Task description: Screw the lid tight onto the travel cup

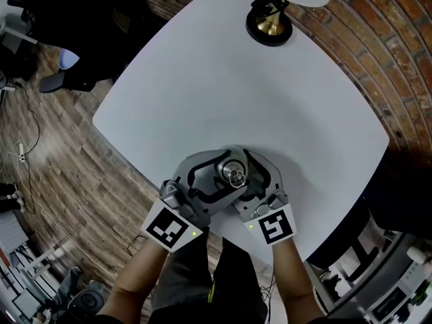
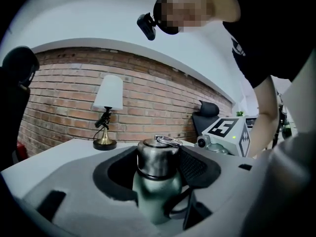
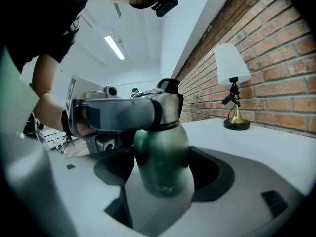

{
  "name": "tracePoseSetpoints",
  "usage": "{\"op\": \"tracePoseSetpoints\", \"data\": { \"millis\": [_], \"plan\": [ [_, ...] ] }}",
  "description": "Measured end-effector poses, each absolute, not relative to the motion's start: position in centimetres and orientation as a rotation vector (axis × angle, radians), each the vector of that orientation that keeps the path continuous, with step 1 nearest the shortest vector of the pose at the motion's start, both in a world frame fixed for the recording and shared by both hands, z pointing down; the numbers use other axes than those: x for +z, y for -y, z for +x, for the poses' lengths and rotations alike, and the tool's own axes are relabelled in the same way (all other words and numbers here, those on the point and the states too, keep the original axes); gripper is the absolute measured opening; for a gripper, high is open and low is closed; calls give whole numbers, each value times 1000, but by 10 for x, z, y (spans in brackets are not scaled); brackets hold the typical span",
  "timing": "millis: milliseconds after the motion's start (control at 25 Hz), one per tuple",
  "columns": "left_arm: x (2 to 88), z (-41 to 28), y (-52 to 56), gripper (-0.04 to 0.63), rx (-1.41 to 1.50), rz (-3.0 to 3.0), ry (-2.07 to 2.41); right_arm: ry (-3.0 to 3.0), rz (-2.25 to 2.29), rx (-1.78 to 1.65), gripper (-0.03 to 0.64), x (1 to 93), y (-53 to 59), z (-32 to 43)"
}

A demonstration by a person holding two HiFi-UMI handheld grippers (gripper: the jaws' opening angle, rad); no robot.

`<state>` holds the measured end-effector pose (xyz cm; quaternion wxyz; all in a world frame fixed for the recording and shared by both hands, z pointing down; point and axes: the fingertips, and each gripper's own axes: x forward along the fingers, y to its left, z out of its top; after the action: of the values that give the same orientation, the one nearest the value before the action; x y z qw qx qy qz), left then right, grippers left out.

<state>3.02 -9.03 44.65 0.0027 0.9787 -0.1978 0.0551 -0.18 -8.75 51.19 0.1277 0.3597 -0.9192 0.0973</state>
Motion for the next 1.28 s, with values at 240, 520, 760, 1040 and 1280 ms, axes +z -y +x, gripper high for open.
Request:
{"op": "tracePoseSetpoints", "data": {
  "millis": [240,520,760,1040,1280],
  "plan": [
    [446,32,85,265,182,3124,265,2677,1050,290,345,511,88,-2],
    [446,35,85,267,181,3120,136,2674,1047,293,345,512,88,-2],
    [446,34,84,267,165,3119,146,2673,1050,287,345,512,88,-2],
    [446,36,87,275,158,3116,170,2627,1026,269,345,513,87,0],
    [443,32,86,342,129,3105,183,2607,1023,290,344,503,78,9]
  ]
}}
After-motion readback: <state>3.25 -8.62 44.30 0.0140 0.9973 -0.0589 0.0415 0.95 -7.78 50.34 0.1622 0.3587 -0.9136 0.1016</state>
